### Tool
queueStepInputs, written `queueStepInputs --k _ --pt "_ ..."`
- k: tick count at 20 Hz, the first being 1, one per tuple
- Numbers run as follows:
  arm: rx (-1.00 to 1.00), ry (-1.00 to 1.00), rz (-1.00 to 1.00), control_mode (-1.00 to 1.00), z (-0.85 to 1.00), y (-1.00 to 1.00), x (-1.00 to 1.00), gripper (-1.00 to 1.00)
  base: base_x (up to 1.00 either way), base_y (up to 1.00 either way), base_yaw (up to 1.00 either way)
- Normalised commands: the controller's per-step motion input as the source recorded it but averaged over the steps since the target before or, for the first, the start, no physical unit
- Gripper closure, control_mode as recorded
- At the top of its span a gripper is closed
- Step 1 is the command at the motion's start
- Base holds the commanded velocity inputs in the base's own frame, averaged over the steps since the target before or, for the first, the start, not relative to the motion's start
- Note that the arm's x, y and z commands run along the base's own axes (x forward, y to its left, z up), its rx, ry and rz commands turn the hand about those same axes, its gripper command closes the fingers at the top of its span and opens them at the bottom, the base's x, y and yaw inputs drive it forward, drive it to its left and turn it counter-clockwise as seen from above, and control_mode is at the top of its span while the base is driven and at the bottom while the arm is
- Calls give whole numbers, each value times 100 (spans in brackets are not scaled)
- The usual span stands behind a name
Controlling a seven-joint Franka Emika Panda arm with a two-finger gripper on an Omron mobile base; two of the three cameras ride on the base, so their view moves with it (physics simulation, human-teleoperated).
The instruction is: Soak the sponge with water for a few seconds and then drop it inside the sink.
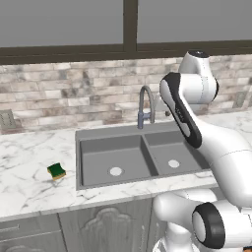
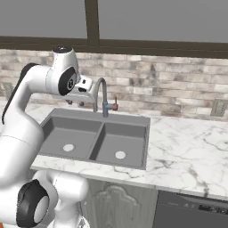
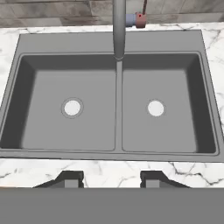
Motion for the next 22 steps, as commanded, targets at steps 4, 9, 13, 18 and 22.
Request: queueStepInputs --k 4,9,13,18,22 --pt "0 0 0 -100 0 0 -1 -100 0 0 0" --pt "0 0 0 -100 0 0 -11 -100 0 0 0" --pt "0 -3 0 -100 0 0 -48 -100 0 0 0" --pt "0 -2 0 -100 0 0 -42 -100 0 0 0" --pt "0 0 2 -100 0 -6 -8 -100 0 0 0"
